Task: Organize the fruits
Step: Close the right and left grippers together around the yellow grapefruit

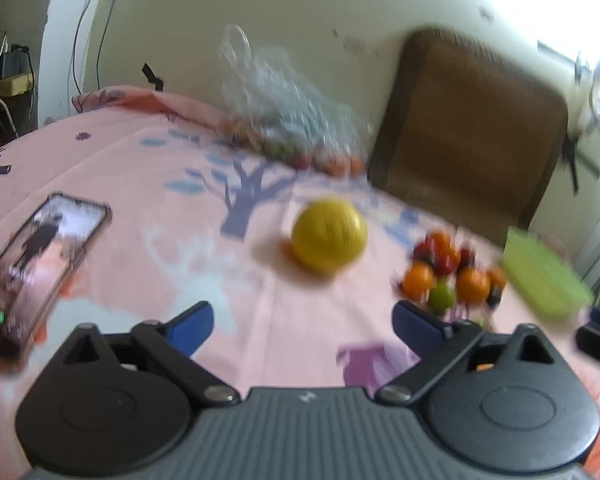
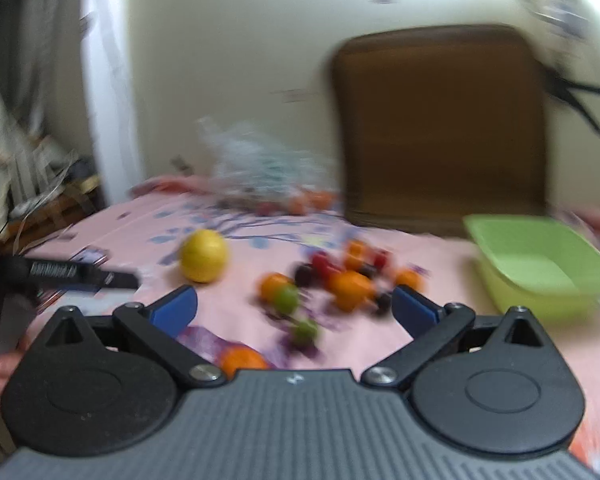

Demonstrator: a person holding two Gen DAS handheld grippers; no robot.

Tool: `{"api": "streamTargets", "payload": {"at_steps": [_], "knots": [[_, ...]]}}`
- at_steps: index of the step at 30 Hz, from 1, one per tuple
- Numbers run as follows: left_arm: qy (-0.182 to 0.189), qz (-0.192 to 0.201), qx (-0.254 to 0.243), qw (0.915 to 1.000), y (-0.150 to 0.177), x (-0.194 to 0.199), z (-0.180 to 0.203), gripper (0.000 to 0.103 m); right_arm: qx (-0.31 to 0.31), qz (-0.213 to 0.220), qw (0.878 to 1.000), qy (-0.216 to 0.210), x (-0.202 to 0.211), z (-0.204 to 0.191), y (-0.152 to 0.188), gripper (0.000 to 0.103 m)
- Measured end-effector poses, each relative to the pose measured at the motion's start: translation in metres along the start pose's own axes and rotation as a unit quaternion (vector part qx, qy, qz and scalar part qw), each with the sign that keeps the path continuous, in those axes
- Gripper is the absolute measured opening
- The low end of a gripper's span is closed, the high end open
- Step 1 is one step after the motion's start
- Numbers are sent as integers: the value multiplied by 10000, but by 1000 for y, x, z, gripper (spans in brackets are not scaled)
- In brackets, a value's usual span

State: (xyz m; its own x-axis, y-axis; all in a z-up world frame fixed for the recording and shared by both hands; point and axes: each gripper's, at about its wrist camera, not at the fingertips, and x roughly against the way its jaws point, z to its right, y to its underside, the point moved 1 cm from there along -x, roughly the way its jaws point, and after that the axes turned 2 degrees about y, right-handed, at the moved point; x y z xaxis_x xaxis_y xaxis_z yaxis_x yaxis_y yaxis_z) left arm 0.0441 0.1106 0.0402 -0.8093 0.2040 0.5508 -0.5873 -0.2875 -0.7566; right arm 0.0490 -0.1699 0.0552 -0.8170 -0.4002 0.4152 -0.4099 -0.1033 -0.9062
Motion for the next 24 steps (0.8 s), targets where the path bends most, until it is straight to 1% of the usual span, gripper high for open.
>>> {"api": "streamTargets", "payload": {"at_steps": [1,3,4,5,6,7,8,9,10,13,15,17,19,20,21,22,23,24], "knots": [[32,24,34,10000,-3,0,-1,95,196,-78,9997,-158,-13,-11,-8,98],[258,278,254,9990,-19,2,-16,95,579,-196,9972,-432,-37,-32,-19,96],[328,347,228,9986,-23,1,-17,95,816,-229,9950,-530,-50,-44,-23,90],[354,334,187,9986,-25,-2,-15,95,1041,-302,9923,-592,-64,-55,-26,87],[389,295,145,9987,-26,-7,-11,95,1192,-402,9900,-645,-78,-64,-27,79],[512,209,131,9984,-31,-13,-12,95,1248,-568,9879,-725,-94,-70,-29,75],[744,107,127,9971,-38,-21,-13,95,1240,-726,9864,-803,-107,-74,-29,74],[910,35,119,9958,-42,-27,-13,95,1224,-870,9850,-854,-119,-76,-29,74],[1015,-116,81,9947,-50,-40,-12,95,1213,-955,9844,-848,-128,-78,-28,74],[1039,-232,9,9943,-57,-56,-12,97,1196,-1059,9836,-839,-146,-84,-25,76],[988,-369,-7,9944,-65,-76,-11,97,1168,-1175,9824,-860,-157,-86,-25,77],[994,-451,-16,9940,-62,-92,-15,97,1133,-1264,9822,-798,-169,-88,-25,79],[950,-509,3,9942,-60,-99,-18,93,972,-1351,9833,-734,-178,-85,-25,78],[850,-604,59,9945,-58,-106,-20,82,877,-1420,9828,-790,-181,-83,-26,77],[867,-723,180,9934,-56,-115,-23,77,785,-1451,9824,-870,-183,-82,-27,66],[1088,-794,392,9901,-53,-114,-29,71,732,-1476,9822,-900,-183,-81,-28,65],[1236,-843,578,9871,-50,-114,-31,66,677,-1490,9824,-900,-181,-79,-28,65],[1231,-844,596,9870,-49,-113,-31,66,634,-1467,9828,-927,-177,-77,-27,65]]}}
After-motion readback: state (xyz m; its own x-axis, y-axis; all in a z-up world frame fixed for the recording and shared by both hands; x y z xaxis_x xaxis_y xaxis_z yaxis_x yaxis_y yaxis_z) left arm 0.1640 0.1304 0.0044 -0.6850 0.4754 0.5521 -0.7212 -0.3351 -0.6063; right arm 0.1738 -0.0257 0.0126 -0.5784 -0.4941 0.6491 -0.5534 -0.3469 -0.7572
